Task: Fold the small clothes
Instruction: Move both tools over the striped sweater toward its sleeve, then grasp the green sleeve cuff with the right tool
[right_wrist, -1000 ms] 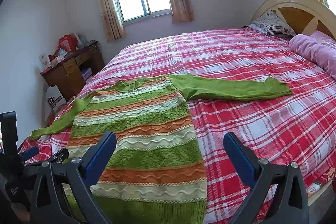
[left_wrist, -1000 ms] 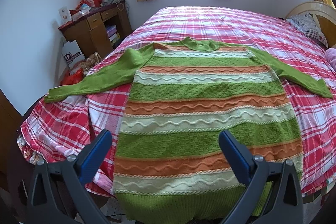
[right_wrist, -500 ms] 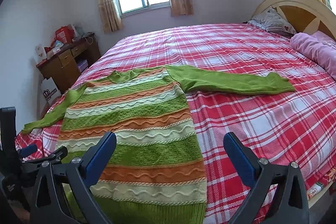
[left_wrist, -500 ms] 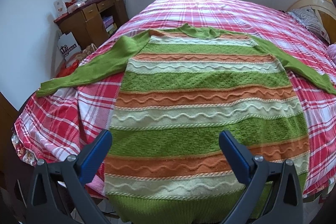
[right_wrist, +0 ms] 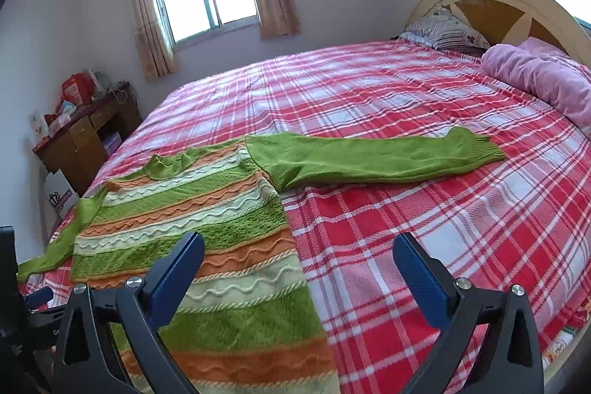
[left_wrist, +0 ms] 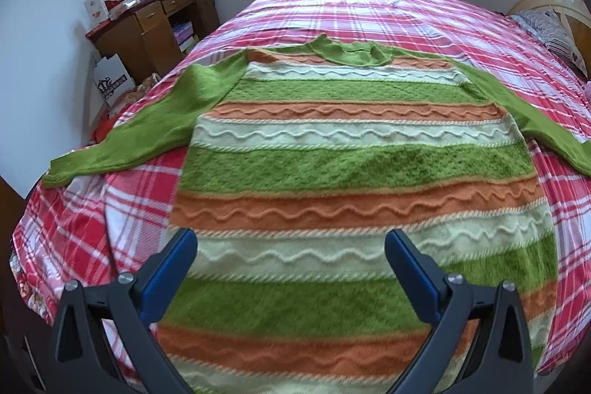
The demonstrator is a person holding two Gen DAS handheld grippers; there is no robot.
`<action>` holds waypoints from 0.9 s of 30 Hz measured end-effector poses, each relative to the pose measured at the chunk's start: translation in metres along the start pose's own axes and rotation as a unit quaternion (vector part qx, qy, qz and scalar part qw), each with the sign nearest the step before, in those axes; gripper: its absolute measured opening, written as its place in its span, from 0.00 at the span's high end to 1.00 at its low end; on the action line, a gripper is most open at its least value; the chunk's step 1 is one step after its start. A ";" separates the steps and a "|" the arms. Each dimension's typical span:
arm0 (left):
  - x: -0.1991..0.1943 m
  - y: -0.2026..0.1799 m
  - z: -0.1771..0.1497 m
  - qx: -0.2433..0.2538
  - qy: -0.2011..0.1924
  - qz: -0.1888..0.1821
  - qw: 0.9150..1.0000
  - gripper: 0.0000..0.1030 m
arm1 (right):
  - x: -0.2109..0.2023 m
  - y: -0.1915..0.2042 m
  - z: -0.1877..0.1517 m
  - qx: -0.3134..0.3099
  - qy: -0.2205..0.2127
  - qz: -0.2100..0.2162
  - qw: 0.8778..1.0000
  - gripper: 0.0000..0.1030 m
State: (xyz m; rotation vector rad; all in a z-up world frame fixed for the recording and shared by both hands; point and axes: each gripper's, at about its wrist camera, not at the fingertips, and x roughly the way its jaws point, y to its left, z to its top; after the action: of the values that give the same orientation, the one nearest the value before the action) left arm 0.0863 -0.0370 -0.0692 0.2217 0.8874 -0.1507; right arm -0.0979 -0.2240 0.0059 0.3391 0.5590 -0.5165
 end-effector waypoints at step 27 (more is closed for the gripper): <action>0.061 -0.020 0.059 -0.005 -0.037 -0.011 0.999 0.00 | 0.092 -0.031 0.051 0.062 0.030 -0.021 0.997 0.01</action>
State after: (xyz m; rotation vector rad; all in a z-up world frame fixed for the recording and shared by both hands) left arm 0.1641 -0.0741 -0.0830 0.1961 0.8170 -0.1729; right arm -0.0272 -0.3054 -0.0115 0.4627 0.5947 -0.5840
